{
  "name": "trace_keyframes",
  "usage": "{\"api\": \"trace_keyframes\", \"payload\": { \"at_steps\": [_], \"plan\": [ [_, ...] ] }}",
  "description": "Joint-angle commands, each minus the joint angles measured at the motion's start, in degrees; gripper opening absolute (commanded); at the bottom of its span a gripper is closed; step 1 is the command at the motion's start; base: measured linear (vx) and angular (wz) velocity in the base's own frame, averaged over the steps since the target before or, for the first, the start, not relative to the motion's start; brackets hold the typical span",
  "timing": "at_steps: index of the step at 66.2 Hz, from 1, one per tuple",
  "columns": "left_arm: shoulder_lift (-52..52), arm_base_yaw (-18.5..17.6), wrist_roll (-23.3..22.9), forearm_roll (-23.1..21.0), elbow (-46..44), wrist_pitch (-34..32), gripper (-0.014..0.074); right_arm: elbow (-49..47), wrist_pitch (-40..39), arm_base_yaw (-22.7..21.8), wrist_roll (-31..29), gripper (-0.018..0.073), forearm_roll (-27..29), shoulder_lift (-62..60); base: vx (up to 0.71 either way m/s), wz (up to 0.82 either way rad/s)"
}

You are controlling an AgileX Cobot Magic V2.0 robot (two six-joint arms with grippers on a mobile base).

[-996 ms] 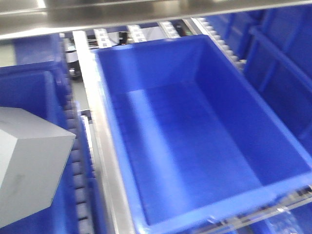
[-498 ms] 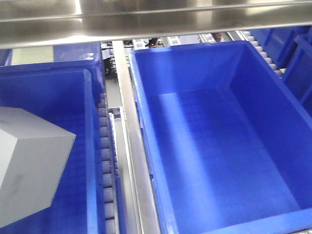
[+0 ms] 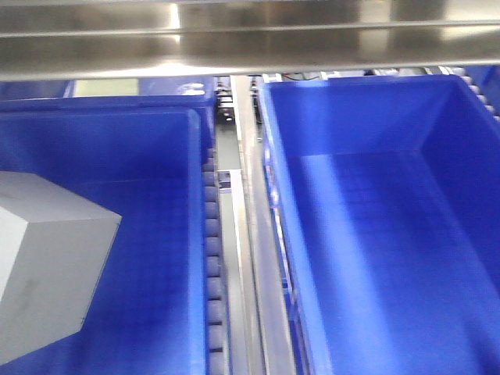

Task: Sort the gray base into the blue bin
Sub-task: 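Turn the base to face the rack of open blue bins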

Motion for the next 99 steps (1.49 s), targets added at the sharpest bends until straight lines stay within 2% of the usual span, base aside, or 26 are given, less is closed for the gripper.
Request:
{"api": "trace_keyframes", "payload": {
  "at_steps": [1, 99],
  "plan": [
    [0.49, -0.19, -0.44, -0.89, -1.73, -5.95, -0.0006, -0.22, -4.47, -0.21, -0.38, -0.0004, -0.37, -0.50, 0.02, 0.20],
    [0.49, -0.19, -0.39, -0.89, -1.73, -7.42, -0.0006, -0.22, -4.47, -0.21, -0.38, -0.0004, -0.37, -0.50, 0.00, 0.03]
  ]
}}
